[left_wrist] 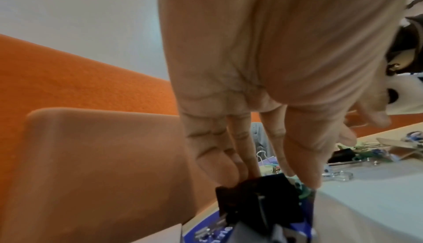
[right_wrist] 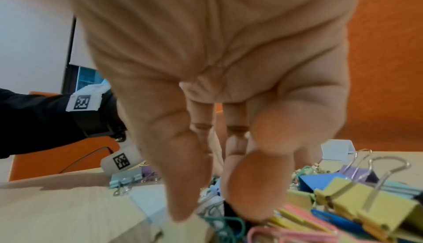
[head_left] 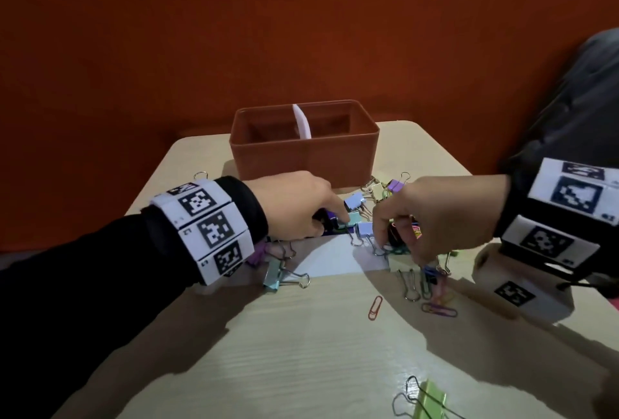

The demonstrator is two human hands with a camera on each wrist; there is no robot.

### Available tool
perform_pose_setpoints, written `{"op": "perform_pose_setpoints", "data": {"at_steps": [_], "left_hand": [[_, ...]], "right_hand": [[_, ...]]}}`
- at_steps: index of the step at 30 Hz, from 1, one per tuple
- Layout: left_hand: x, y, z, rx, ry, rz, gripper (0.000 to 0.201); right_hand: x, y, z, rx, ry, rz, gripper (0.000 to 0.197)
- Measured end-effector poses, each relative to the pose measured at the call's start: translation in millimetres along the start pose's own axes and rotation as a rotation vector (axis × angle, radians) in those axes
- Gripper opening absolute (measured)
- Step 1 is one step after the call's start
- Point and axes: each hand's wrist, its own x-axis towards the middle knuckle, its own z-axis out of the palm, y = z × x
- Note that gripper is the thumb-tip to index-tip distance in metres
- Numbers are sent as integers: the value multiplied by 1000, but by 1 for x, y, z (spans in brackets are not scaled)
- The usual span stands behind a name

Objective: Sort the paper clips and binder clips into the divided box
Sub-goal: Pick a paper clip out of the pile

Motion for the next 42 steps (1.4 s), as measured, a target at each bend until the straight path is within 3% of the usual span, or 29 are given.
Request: {"op": "perform_pose_setpoints", "data": {"at_steps": [7, 16, 21, 24, 30, 34, 42], "left_hand": [[-4, -12, 2, -18, 30, -21, 39], [-12, -27, 5, -114, 94, -19, 25], [-16, -30, 6, -147, 97, -30, 22], [-20, -23, 5, -112, 85, -24, 26], [-27, 18, 4, -89, -14, 207, 43], [-24, 31, 12, -58, -54, 273, 41], [-13, 32, 15, 55, 8, 217, 24]], "right_hand": [[-1, -2, 9, -84, -21, -22, 39], [6, -11, 20, 67, 19, -51, 32], [9, -14, 13, 261, 158, -77, 22], [12, -10, 2, 133, 238, -51, 17], [16, 2, 2, 88, 109, 37, 33], [17, 3, 5, 115, 132, 18, 43], [13, -3, 9, 43, 89, -29, 17]]}}
